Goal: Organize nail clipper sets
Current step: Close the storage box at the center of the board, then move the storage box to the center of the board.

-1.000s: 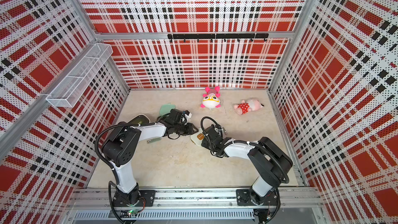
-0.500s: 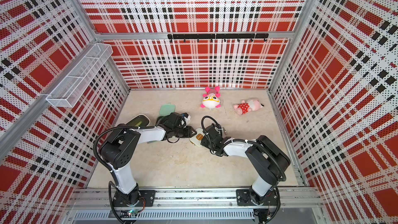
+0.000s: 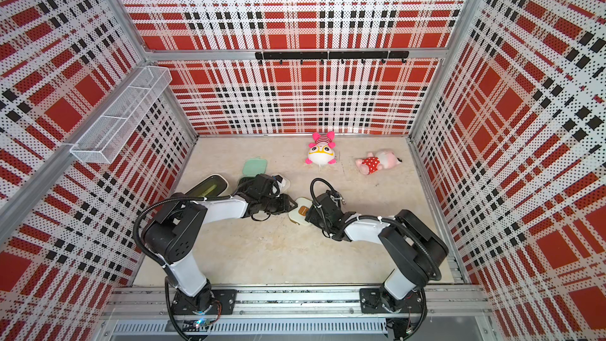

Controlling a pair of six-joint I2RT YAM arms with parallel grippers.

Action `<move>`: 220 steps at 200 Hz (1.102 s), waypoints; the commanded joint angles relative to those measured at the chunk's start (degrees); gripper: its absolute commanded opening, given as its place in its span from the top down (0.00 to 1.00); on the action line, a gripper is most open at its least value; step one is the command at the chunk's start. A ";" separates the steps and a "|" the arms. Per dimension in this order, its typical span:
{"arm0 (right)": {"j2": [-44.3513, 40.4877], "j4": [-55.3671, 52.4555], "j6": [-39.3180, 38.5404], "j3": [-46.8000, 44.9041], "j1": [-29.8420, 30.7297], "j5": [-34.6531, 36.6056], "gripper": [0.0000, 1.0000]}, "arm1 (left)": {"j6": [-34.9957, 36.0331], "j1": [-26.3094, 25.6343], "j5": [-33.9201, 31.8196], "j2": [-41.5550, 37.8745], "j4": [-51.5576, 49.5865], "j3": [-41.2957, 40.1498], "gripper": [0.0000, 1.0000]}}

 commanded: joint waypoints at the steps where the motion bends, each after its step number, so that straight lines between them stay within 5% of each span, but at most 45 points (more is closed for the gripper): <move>1: -4.16 -6.17 -5.85 -0.31 0.71 2.81 0.26 | 0.95 2.81 -1.07 -5.22 -2.77 3.61 0.59; 51: -1.33 -17.50 -15.76 5.38 8.42 9.98 0.15 | 0.86 8.42 -8.14 -16.74 -3.14 1.53 0.58; 120: 12.60 -22.38 -16.08 17.02 11.42 16.30 0.03 | -4.51 20.54 -11.12 -29.54 3.26 -4.63 0.50; 144: 15.01 -21.85 -16.17 19.21 9.78 16.41 0.05 | -6.59 24.21 -8.35 -32.82 7.68 -7.19 0.41; 160: 15.51 -19.37 -16.88 19.24 7.51 14.53 0.11 | -7.58 27.69 -0.52 -31.37 8.20 -6.29 0.36; 199: 17.20 -17.20 -20.22 22.50 1.60 11.37 0.22 | -8.45 32.33 11.61 -23.59 8.78 -3.48 0.38; 220: 19.37 -17.89 -22.03 26.31 -1.48 9.98 0.26 | -2.03 30.28 8.07 -19.22 -0.49 1.93 0.47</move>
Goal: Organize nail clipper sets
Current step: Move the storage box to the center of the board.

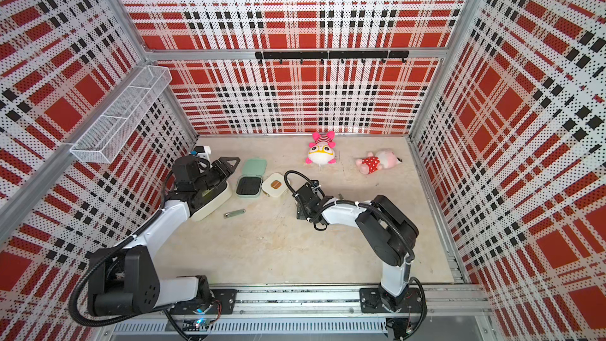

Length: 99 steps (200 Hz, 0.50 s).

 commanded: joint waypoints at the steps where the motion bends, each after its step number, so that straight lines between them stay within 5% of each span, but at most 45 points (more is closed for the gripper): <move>1: 2.69 0.29 -2.64 3.62 -2.83 -1.91 0.26 | 5.70 -1.61 1.57 4.07 -7.91 6.45 0.47; 39: 4.07 -0.35 -5.14 9.41 -5.82 -5.17 0.33 | 19.34 -10.11 -21.50 14.88 -27.92 22.76 0.52; 99: -6.56 2.69 -6.10 4.41 -4.67 -7.49 0.46 | 25.06 -10.10 -37.63 27.28 -34.01 32.26 0.69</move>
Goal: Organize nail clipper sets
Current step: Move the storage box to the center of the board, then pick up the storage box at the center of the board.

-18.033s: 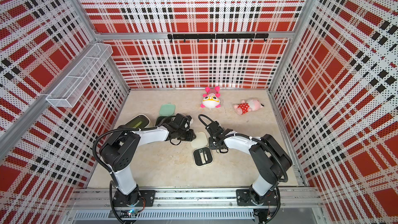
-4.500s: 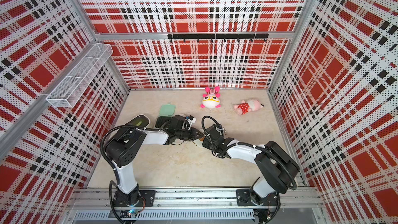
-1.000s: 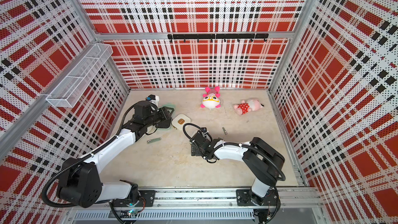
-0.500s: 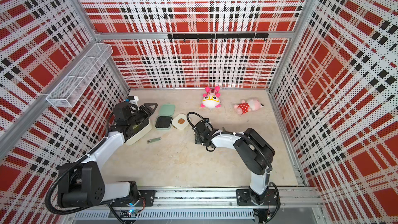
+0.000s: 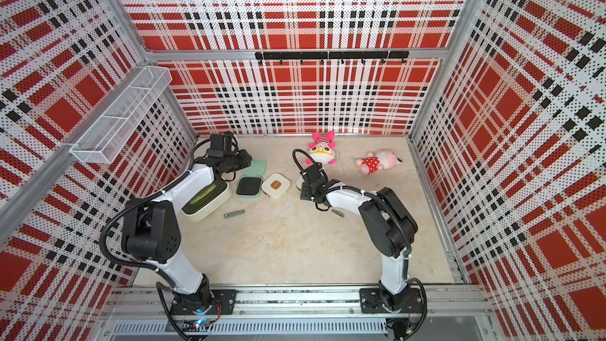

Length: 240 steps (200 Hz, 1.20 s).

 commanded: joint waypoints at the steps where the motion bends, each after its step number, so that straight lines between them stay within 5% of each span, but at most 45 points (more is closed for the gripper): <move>1: -6.46 1.79 -0.85 -2.63 1.13 -0.70 0.46 | 4.96 0.57 -9.46 4.37 -7.04 3.41 0.69; 173: -16.80 2.36 2.57 -11.08 8.01 2.86 0.53 | 10.09 4.63 -8.52 18.66 -12.29 8.15 0.72; 240: -16.68 1.28 2.52 -10.63 7.99 3.32 0.54 | 10.28 4.30 -5.92 19.72 -12.42 7.62 0.91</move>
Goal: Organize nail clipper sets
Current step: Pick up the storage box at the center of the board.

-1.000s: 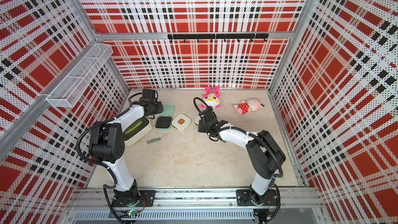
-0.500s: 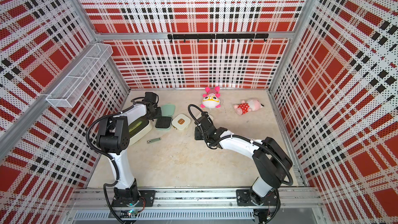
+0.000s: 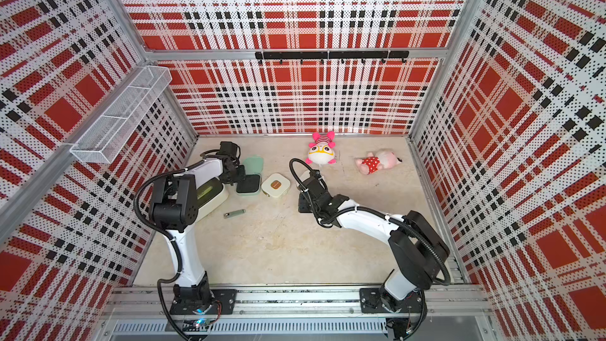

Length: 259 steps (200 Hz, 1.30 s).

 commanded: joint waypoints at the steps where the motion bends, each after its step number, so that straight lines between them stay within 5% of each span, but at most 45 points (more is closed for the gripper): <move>1: -1.33 -0.34 0.43 0.36 0.22 1.23 0.54 | 0.69 0.11 1.83 2.25 -1.49 0.51 0.91; 73: -5.09 -3.22 0.63 -1.64 0.19 5.75 0.53 | 0.69 -0.85 0.73 -4.36 -5.54 5.01 0.99; 150: -12.71 -9.94 1.60 -5.28 -1.60 15.83 0.49 | -1.20 -10.00 -1.13 -19.87 -11.36 2.48 1.00; 211: -20.53 -8.88 2.99 -11.81 -4.98 15.97 0.47 | -14.33 -22.58 1.54 -39.23 -8.09 -18.42 0.98; 259: -22.76 -8.14 2.86 -14.63 -6.80 13.92 0.47 | -27.09 -35.25 -0.24 -46.29 -2.07 -34.65 0.98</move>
